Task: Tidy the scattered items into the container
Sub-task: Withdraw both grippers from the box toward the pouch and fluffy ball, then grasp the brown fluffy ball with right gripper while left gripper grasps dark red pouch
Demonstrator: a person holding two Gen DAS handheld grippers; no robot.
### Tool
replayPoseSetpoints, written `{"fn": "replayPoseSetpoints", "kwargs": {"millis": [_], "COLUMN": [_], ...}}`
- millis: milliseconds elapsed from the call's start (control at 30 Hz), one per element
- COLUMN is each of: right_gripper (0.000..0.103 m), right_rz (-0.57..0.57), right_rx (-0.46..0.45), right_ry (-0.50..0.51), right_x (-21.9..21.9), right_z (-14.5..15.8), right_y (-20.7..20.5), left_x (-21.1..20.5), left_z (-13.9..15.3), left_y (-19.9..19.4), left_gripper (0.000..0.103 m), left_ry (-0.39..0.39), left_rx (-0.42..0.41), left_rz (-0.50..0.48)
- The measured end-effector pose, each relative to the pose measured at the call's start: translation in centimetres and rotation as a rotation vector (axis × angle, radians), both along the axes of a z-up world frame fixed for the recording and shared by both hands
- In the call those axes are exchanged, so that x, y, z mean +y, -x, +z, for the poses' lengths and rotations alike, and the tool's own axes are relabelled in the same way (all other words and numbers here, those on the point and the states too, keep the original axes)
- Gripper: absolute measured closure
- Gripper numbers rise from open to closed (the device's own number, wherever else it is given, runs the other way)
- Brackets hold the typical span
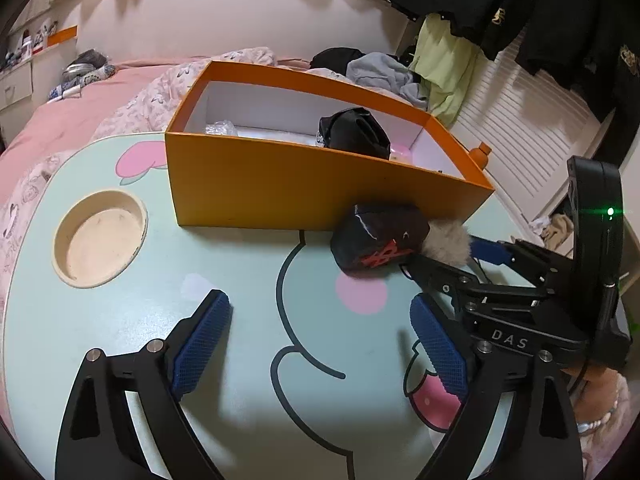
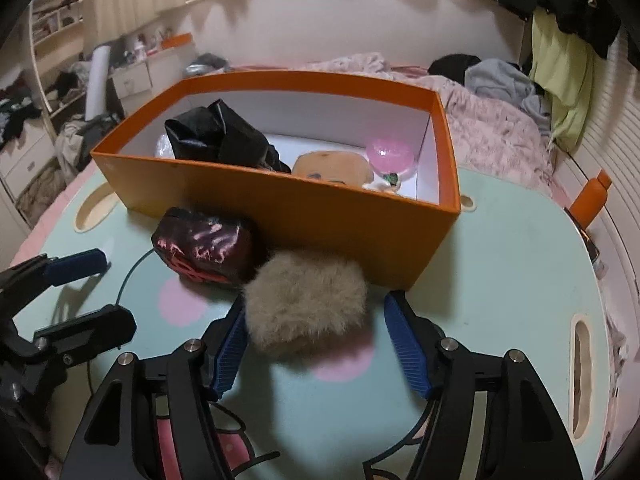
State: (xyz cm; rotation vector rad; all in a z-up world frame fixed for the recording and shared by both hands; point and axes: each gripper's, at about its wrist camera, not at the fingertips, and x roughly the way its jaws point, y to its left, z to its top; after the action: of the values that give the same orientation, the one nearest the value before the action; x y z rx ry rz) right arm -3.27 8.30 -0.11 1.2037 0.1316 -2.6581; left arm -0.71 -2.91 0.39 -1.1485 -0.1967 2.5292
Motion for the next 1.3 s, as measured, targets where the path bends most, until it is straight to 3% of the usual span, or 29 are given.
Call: {"fn": "replayPoseSetpoints", "kwargs": {"millis": [233,300,367,433,1133,1200,1233,1267,1300], "right_gripper": [0.034,0.025,0.003,0.001,0.0,0.006,0.019,0.043,0.055], "right_rz": [0.002,-0.001,-0.009,-0.013,0.015,-0.008,-0.015,-0.021,-0.032], "right_rx": [-0.001,-0.006,-0.026,-0.036,-0.036,-0.028,-0.018,-0.003,0.008], "right_ry": [0.001,-0.002,-0.005,-0.006,-0.008,-0.004,-0.002,0.0,0.001], "right_x": [0.2,0.2,0.3,0.3,0.5,0.6,0.6,0.7,0.7], "right_z": [0.0,0.0,-0.3,-0.5,-0.5,-0.3,-0.1,0.2,0.4], "right_y": [0.0,0.2,0.4,0.7,2.0,1.9,1.6,1.2,0.8], "left_x": [0.1,0.1,0.1,0.1,-0.2,-0.3,-0.3,-0.4,-0.4], "left_z": [0.0,-0.1,0.0,-0.1,-0.1,-0.1,-0.2,-0.2,-0.2], "left_y": [0.2,0.2,0.3,0.4,0.5,0.5,0.5,0.5,0.5], "left_gripper": [0.011,0.011,0.011,0.011,0.011,0.011,0.011,0.011,0.011], "left_ry": [0.007,0.008,0.008,0.009,0.012,0.012,0.011,0.009,0.009], "left_rx": [0.0,0.001,0.002,0.001,0.002,0.002,0.002,0.001,0.001], "left_rz": [0.002,0.002,0.002,0.006,0.008,0.008,0.008,0.008,0.008]}}
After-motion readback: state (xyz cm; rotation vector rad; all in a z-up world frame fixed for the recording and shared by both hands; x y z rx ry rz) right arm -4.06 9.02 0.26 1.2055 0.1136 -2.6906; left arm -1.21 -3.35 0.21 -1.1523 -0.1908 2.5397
